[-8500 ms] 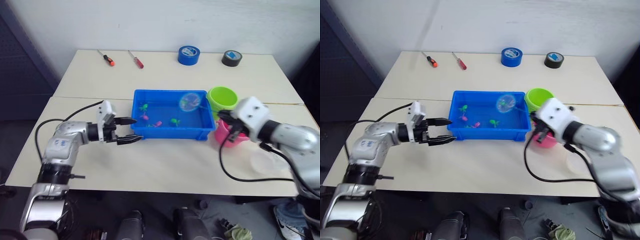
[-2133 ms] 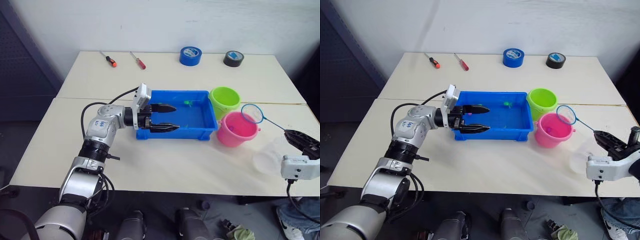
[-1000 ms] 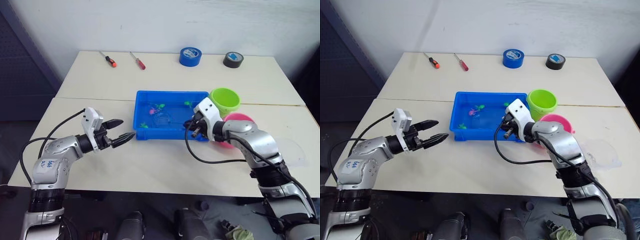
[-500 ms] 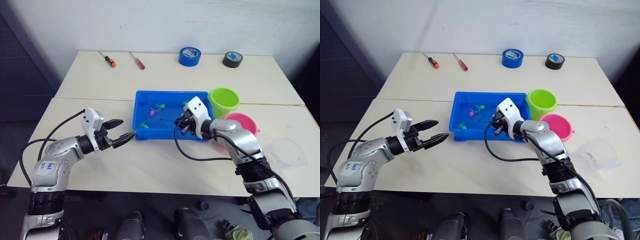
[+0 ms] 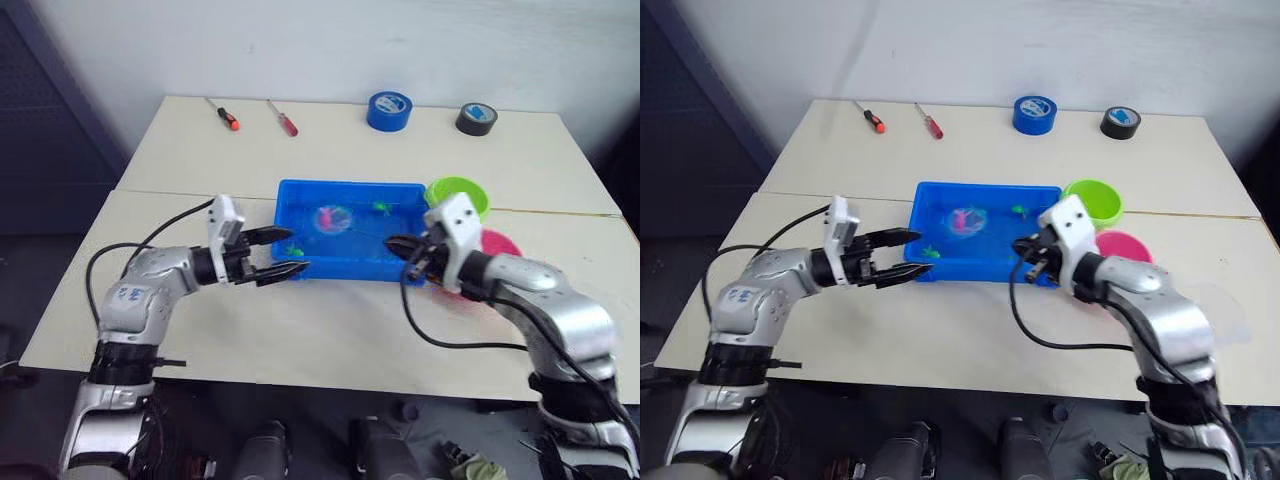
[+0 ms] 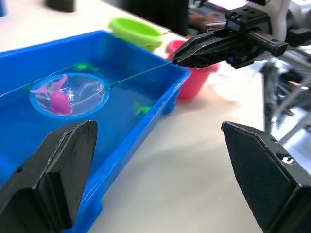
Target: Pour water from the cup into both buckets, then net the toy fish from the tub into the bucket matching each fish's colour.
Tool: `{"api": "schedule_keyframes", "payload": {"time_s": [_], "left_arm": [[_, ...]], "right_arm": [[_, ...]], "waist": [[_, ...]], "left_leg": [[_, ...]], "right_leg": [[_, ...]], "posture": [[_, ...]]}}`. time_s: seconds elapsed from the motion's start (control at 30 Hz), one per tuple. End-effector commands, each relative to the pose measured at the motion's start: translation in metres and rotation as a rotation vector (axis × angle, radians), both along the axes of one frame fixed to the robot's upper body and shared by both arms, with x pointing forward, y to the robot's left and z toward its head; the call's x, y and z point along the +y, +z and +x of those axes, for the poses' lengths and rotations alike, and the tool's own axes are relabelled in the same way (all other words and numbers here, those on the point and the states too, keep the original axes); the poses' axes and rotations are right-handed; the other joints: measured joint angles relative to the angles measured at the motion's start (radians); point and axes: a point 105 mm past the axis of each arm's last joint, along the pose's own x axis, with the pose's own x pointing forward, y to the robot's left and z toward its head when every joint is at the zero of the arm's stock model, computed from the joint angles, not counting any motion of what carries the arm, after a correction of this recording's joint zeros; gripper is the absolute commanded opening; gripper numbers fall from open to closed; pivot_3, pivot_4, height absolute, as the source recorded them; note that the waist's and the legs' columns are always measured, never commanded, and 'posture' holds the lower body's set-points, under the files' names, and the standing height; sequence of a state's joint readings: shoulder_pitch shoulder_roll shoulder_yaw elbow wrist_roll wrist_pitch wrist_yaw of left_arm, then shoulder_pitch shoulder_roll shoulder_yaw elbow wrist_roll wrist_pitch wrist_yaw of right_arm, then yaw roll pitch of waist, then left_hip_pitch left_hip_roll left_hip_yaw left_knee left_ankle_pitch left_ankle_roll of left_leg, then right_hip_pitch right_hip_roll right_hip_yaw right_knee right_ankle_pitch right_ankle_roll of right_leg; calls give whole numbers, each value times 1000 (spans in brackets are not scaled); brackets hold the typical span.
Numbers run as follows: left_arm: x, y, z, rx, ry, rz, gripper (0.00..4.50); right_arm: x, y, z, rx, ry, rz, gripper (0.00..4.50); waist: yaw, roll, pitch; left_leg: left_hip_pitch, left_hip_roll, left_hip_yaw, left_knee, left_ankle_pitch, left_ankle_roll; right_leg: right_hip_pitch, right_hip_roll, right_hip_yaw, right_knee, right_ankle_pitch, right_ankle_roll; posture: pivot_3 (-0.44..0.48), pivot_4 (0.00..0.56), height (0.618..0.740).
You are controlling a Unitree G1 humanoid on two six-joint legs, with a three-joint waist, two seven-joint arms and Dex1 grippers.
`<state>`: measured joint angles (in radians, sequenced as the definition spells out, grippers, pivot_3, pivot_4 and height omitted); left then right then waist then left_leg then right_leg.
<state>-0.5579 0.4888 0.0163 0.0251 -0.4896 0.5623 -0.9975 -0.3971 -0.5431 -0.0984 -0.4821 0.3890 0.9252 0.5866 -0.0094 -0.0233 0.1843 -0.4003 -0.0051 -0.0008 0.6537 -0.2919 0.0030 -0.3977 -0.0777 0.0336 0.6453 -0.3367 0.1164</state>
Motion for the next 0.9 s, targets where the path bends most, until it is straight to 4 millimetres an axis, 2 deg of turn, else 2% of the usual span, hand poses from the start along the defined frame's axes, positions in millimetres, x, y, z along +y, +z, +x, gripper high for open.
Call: {"api": "schedule_keyframes", "payload": {"time_s": [0.03,0.13,0.2,0.33,0.63,0.7,0.77,0.9], "left_arm": [[-24,9,-3,-24,-117,-27,4471],[-43,8,-6,-21,-210,-30,4471],[-47,7,-6,-22,-230,-29,4471],[-63,8,-1,-20,-297,-39,4471],[-76,7,6,-29,-367,-25,4471],[-76,6,7,-30,-373,-24,4471],[-78,6,7,-31,-377,-24,4471],[-79,6,7,-33,-381,-27,4471]], "right_arm": [[-22,23,-17,-97,-97,21,0],[-48,26,-35,-131,-225,24,0],[-54,27,-40,-136,-255,24,0],[-84,28,-71,-171,-406,-11,0],[-113,32,-114,-215,-554,-154,0],[-118,33,-119,-234,-555,-276,0],[-122,33,-124,-264,-544,-470,0],[-124,30,-122,-364,-457,-833,0]], "waist": [[1,0,0],[6,0,0],[6,0,0],[12,1,0],[10,1,0],[9,1,0],[11,1,0],[9,1,0]], "left_leg": [[0,0,0,0,0,0],[-1,0,0,-1,1,-1],[-2,0,0,-1,2,0],[-1,0,0,-1,3,1],[-1,-1,1,-1,3,2],[-1,0,2,-1,3,2],[-1,-1,2,-1,3,2],[0,-1,5,0,3,3]], "right_leg": [[0,0,0,0,0,0],[-1,1,0,1,0,0],[-1,2,0,1,0,0],[-1,2,-1,0,0,0],[0,4,-1,0,1,1],[0,4,-1,0,1,1],[0,5,-1,-1,1,1],[0,11,0,-2,1,2]], "posture": [[0,150,740],[0,150,740],[0,150,740],[0,150,740],[0,150,740],[0,150,740],[0,150,740],[0,150,740]]}}
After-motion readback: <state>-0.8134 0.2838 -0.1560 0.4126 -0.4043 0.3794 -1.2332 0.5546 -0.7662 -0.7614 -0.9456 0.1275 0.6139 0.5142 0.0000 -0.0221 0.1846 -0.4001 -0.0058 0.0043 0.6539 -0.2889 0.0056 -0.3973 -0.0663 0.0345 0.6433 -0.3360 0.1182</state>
